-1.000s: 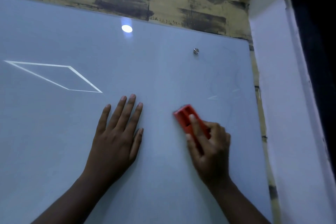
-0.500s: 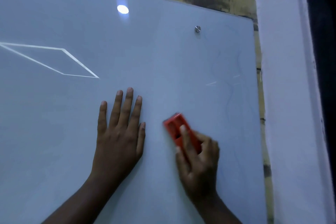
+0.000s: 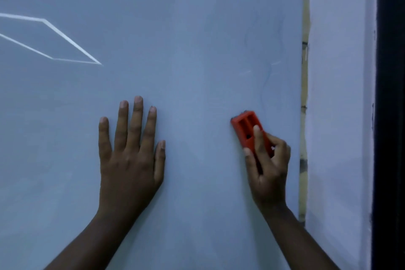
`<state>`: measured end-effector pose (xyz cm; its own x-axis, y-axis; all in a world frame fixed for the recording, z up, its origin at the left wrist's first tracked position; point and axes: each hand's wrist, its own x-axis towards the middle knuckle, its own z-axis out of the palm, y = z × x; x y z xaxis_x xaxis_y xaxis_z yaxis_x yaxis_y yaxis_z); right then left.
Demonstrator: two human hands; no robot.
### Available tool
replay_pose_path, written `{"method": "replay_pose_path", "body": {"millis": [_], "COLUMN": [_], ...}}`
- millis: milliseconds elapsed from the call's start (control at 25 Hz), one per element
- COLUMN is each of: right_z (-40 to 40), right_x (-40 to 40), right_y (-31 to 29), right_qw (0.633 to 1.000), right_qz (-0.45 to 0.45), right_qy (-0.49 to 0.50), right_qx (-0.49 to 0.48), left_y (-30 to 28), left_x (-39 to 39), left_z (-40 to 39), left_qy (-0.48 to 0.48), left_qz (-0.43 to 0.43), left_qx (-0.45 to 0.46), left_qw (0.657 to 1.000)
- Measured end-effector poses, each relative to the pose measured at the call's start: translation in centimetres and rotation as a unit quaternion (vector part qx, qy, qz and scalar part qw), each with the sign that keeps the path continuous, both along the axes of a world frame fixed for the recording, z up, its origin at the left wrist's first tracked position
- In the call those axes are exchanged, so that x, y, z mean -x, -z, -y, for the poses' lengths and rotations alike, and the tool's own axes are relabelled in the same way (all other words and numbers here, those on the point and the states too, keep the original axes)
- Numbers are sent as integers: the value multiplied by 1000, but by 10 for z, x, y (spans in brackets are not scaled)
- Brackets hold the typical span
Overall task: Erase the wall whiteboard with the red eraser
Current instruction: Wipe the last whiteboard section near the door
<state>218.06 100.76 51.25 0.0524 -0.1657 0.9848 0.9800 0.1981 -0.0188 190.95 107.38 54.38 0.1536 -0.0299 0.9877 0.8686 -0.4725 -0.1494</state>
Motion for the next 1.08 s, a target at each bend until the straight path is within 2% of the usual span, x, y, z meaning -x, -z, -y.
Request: {"method": "replay_pose_path", "body": {"millis": [80,160,280,400,520,600,680,760,880,960,1080], "right_z": [-3,-8,-7,1,13,23,30,33,35,35,38], "right_x": [8,24,46,64,69,61,48,34,34,48,67], "right_y": [21,62,124,144,128,100,66,39,37,76,190], "right_qw": [998,997,998,996,989,984,988,991,986,984,976], "right_qz": [-58,-80,-61,-2,87,116,65,-27,-89,-78,-32], "right_qy": [-15,-16,-6,-3,6,16,9,-16,-50,-57,-29], "right_qx": [-11,-9,32,86,116,137,136,134,135,149,214], "left_y": [12,23,30,34,43,51,57,65,86,109,144], "left_x": [-4,-6,-10,-11,-11,-12,-13,-14,-16,-16,-13], "left_z": [1,1,3,4,5,6,7,7,8,10,9], "left_qy": [5,6,2,6,9,12,14,21,42,43,35], "left_qz": [5,7,1,-7,-6,-7,-9,-7,2,0,-22], "left_qx": [12,21,25,28,28,32,35,38,51,65,75], "left_qw": [1000,1000,1000,1000,1000,999,999,999,998,997,996]}}
